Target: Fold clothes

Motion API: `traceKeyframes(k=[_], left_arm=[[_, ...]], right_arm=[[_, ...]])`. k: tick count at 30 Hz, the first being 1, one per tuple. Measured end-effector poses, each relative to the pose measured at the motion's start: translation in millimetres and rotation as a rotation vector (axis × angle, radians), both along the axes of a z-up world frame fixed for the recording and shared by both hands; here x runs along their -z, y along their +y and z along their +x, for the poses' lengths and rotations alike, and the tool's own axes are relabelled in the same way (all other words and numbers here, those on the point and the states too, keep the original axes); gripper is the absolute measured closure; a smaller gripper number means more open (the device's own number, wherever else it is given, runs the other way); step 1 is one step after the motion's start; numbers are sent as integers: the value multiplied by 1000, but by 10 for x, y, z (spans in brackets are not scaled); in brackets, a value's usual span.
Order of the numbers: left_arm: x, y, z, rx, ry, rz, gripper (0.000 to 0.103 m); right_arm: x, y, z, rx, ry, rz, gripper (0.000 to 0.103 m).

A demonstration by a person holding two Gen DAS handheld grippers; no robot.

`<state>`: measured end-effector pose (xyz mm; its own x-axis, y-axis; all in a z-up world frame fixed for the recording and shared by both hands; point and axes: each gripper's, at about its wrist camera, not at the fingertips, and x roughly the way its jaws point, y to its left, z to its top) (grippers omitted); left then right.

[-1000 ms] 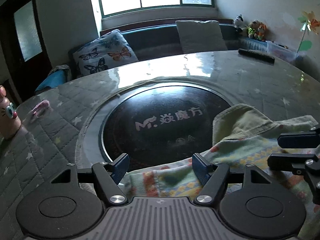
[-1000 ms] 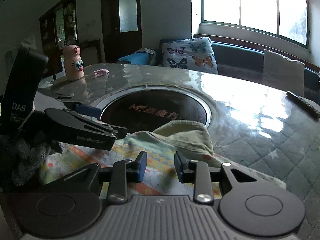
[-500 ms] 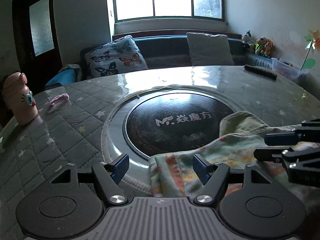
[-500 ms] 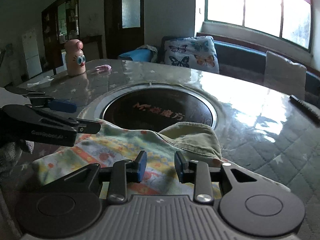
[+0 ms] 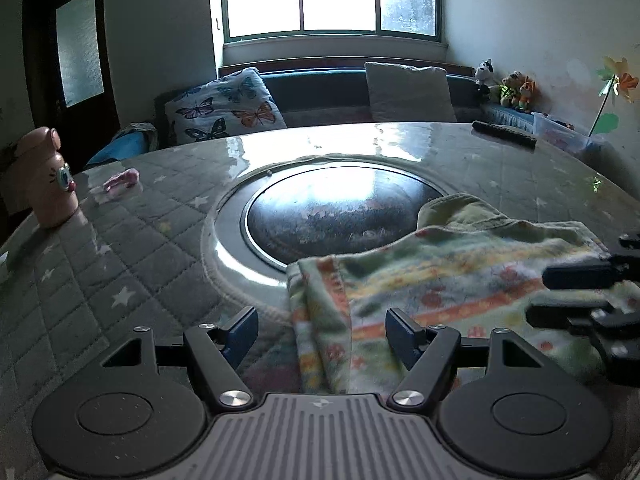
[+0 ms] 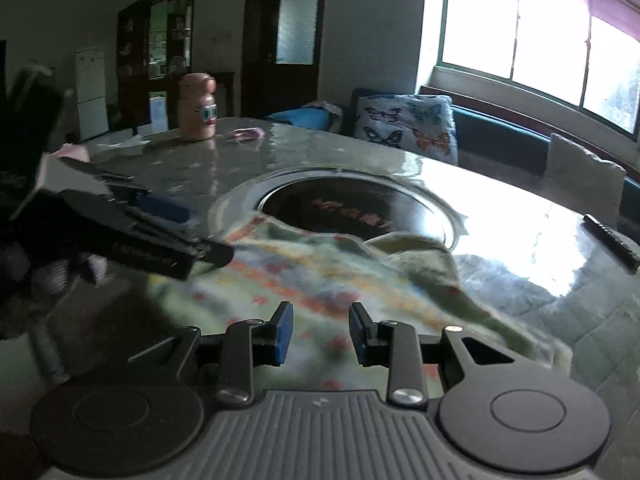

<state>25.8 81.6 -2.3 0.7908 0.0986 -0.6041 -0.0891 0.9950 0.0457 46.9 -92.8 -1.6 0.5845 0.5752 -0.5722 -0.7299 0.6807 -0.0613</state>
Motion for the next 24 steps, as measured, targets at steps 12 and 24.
traceKeyframes(k=[12, 24], left_arm=[[27, 81, -199, -36, 1, -22, 30], [-36, 218, -229, -65, -3, -58, 30]], right_arm=[[19, 123, -309, -63, -48, -21, 71], [-2, 253, -321, -115, -44, -38, 62]])
